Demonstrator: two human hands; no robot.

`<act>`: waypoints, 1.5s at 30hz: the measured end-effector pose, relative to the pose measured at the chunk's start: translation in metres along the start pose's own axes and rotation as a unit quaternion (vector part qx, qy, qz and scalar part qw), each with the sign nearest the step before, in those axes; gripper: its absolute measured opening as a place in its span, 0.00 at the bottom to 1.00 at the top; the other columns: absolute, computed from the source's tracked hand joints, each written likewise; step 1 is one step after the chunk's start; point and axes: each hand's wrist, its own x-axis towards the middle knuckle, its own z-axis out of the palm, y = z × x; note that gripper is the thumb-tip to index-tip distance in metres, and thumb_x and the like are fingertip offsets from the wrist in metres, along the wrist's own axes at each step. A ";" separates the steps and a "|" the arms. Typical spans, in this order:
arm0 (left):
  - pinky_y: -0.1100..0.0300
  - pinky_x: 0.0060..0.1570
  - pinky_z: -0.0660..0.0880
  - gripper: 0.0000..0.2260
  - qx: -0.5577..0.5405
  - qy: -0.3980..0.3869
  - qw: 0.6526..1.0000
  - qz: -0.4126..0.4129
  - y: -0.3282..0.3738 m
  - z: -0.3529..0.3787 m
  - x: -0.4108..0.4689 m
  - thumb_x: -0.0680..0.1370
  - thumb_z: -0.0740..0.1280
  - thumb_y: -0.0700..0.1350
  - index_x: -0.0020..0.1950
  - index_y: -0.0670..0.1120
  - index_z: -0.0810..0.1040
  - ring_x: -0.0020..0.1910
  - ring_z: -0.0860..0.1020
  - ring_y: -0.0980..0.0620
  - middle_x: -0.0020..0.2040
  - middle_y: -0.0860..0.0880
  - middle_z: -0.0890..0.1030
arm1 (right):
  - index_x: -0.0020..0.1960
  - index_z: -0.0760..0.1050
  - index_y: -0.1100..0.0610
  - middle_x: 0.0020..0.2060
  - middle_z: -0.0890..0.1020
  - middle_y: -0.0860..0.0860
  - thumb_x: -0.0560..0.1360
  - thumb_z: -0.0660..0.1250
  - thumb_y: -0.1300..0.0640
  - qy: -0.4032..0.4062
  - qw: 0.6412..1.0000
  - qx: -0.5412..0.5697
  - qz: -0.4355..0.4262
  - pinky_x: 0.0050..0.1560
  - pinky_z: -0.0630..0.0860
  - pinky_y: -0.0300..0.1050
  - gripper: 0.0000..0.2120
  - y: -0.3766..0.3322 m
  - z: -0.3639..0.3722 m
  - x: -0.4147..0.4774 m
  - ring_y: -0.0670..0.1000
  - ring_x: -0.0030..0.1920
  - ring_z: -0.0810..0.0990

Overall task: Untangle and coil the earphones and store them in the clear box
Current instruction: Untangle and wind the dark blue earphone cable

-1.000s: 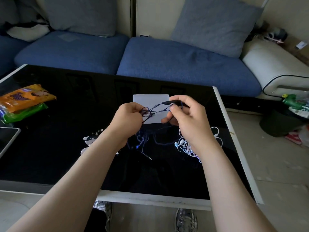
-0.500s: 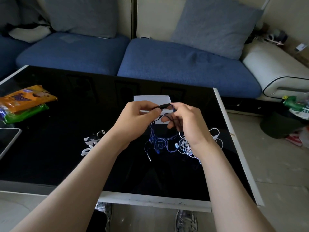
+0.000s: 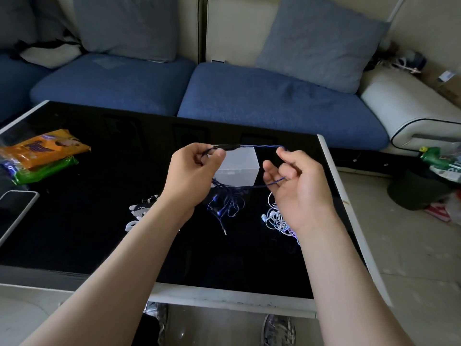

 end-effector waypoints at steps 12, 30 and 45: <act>0.41 0.54 0.84 0.03 -0.066 0.134 0.987 -0.054 0.000 -0.003 0.001 0.83 0.69 0.45 0.52 0.48 0.83 0.43 0.87 0.51 0.43 0.48 0.87 | 0.47 0.86 0.49 0.36 0.85 0.48 0.75 0.70 0.59 0.057 0.765 -0.617 -0.174 0.41 0.81 0.42 0.07 0.018 -0.022 -0.001 0.50 0.40 0.84; 0.47 0.38 0.85 0.04 -0.123 0.048 0.978 -0.163 -0.001 -0.003 0.002 0.86 0.62 0.42 0.58 0.43 0.75 0.42 0.88 0.40 0.57 0.37 0.81 | 0.44 0.87 0.54 0.40 0.86 0.57 0.81 0.72 0.45 -0.065 0.820 -0.564 -0.069 0.47 0.76 0.48 0.15 0.011 -0.023 0.000 0.51 0.42 0.83; 0.55 0.42 0.84 0.08 -0.092 -0.079 0.990 -0.067 0.009 -0.003 -0.009 0.82 0.72 0.47 0.56 0.44 0.83 0.47 0.89 0.49 0.43 0.47 0.86 | 0.53 0.85 0.51 0.34 0.85 0.44 0.77 0.69 0.64 0.063 0.832 -0.491 -0.252 0.43 0.79 0.37 0.11 0.017 -0.018 0.003 0.41 0.36 0.84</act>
